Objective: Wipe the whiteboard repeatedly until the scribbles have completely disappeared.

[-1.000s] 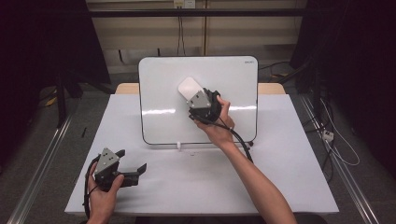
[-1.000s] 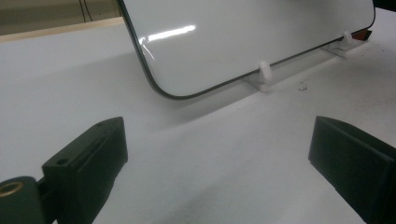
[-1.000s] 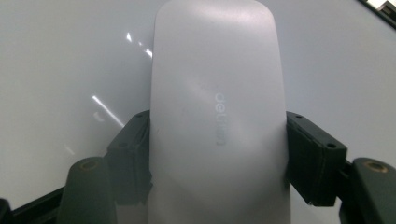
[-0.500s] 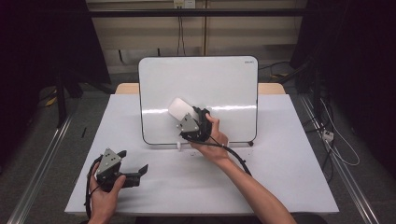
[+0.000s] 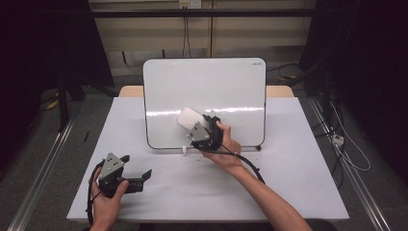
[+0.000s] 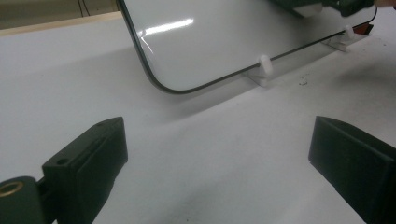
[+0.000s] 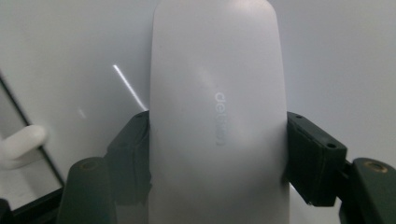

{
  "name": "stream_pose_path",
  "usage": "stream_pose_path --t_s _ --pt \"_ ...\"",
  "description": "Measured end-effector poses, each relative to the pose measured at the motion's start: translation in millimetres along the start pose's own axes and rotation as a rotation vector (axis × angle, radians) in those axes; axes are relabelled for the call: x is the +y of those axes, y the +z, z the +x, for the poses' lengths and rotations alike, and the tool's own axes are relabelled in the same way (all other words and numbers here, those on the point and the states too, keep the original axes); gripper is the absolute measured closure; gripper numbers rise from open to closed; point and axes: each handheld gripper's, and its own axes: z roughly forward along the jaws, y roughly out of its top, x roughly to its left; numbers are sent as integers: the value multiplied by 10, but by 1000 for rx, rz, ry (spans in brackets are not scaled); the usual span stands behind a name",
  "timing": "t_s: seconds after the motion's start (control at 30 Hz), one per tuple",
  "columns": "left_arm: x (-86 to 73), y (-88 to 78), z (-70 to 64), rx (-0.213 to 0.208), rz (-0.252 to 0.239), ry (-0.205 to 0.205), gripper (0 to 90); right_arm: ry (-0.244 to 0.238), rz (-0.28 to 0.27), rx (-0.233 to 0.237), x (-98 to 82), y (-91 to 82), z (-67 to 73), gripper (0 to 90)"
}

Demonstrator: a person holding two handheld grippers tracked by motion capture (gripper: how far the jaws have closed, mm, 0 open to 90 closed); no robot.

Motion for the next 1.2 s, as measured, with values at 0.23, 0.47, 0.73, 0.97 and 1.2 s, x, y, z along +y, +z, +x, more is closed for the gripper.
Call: stream_pose_path --t_s 0.23,0.47,0.73,0.97,1.2 --pt "1 8 -5 -3 4 3 46 162 4 -73 30 37 -478 314" --pt "-1 -5 8 7 -5 -5 46 263 17 -136 94 80 -1010 313" --pt "5 4 -4 2 -3 2 46 263 17 -149 75 64 -868 314" --pt "9 36 -20 -1 6 5 46 180 24 -82 86 49 -481 314" --pt "8 35 -24 -7 5 5 46 111 18 -30 153 62 -130 314"
